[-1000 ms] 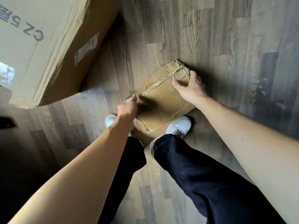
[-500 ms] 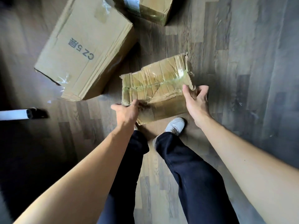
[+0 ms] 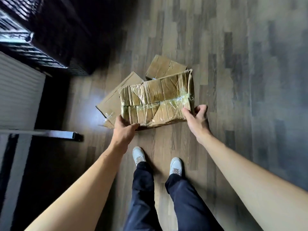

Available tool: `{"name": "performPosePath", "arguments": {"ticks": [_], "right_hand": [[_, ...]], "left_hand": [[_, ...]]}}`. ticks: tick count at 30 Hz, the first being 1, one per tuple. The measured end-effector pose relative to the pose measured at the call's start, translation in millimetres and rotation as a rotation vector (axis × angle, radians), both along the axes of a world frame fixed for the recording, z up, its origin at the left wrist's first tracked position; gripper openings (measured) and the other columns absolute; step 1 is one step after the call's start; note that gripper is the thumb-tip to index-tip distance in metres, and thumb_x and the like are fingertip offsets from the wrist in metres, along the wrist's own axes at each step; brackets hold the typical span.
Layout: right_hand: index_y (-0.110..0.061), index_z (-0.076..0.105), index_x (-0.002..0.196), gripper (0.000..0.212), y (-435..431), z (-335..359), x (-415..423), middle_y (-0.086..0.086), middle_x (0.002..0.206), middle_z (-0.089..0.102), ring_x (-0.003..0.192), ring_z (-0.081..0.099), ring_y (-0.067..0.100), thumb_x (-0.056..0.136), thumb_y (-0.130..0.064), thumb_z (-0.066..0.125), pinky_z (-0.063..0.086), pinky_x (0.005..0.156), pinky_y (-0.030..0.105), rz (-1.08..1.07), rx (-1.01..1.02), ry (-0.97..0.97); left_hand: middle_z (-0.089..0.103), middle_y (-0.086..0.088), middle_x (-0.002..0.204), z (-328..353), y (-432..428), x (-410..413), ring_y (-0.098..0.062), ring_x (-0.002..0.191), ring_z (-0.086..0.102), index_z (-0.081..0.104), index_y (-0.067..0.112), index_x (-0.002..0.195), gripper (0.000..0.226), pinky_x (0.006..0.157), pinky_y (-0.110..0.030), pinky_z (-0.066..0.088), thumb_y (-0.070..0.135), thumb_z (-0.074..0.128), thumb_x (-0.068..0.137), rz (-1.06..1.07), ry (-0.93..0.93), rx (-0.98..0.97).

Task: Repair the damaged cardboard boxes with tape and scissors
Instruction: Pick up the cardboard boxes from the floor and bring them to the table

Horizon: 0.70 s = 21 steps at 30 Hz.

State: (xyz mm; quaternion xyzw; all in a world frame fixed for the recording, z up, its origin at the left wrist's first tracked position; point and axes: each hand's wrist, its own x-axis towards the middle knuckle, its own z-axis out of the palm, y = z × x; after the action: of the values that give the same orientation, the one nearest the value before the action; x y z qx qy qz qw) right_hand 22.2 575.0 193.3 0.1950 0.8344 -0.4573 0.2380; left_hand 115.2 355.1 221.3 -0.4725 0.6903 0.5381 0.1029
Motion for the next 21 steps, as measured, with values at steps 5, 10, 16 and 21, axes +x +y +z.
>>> {"name": "performPosePath", "arguments": {"ticks": [5,10,16,21], "right_hand": [[-0.018,0.033,0.123,0.043,-21,72,16,0.002,0.094,0.057,0.088,0.056,0.032,0.091,-0.028,0.061,0.045,0.085,0.042,0.100,-0.082,0.098],[-0.027,0.023,0.153,0.078,-59,134,27,0.000,0.136,0.051,0.119,0.050,0.027,0.084,-0.042,0.056,0.037,0.104,0.035,0.250,-0.193,0.109],[-0.025,0.038,0.148,0.065,-127,182,46,0.006,0.137,0.054,0.115,0.051,0.026,0.086,-0.032,0.057,0.039,0.097,0.033,0.390,-0.288,0.176],[-0.028,0.036,0.152,0.059,-189,201,83,0.005,0.149,0.044,0.137,0.039,0.025,0.099,-0.051,0.052,0.026,0.101,0.028,0.512,-0.406,0.234]], "left_hand": [[0.058,0.003,0.096,84,-15,30,-0.001,0.076,0.056,0.038,0.015,0.120,0.047,0.052,-0.006,0.043,-0.010,0.060,0.086,0.040,0.188,-0.085],[0.059,0.006,0.108,134,-40,74,-0.004,0.090,0.060,0.036,0.023,0.126,0.058,0.063,-0.009,0.044,-0.003,0.067,0.083,0.118,0.284,-0.207],[0.064,-0.001,0.119,168,-90,132,-0.013,0.099,0.062,0.035,0.026,0.128,0.063,0.094,-0.041,0.052,0.010,0.074,0.082,0.205,0.331,-0.258],[0.063,0.004,0.119,190,-145,193,-0.011,0.108,0.063,0.039,0.022,0.138,0.088,0.089,-0.024,0.054,0.022,0.090,0.067,0.208,0.386,-0.228]]}}
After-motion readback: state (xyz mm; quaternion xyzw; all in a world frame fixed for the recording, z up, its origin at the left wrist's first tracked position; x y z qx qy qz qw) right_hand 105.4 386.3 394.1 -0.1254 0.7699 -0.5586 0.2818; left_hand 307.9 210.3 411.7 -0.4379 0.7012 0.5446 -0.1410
